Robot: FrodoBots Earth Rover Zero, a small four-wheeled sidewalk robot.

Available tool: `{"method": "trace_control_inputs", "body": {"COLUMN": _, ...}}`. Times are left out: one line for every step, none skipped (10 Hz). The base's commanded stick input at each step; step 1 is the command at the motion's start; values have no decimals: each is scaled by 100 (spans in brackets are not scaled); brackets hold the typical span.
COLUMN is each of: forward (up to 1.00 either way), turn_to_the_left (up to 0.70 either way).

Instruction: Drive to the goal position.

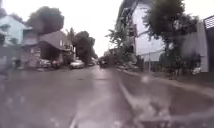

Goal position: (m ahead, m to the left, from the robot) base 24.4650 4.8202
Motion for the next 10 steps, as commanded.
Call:
{"method": "trace_control_inputs", "body": {"forward": 100, "turn_to_the_left": 0}}
{"method": "trace_control_inputs", "body": {"forward": 100, "turn_to_the_left": 0}}
{"method": "trace_control_inputs", "body": {"forward": 100, "turn_to_the_left": 0}}
{"method": "trace_control_inputs", "body": {"forward": 100, "turn_to_the_left": 0}}
{"method": "trace_control_inputs", "body": {"forward": 100, "turn_to_the_left": 0}}
{"method": "trace_control_inputs", "body": {"forward": 100, "turn_to_the_left": 0}}
{"method": "trace_control_inputs", "body": {"forward": 100, "turn_to_the_left": 0}}
{"method": "trace_control_inputs", "body": {"forward": 100, "turn_to_the_left": 0}}
{"method": "trace_control_inputs", "body": {"forward": 100, "turn_to_the_left": 0}}
{"method": "trace_control_inputs", "body": {"forward": 100, "turn_to_the_left": 0}}
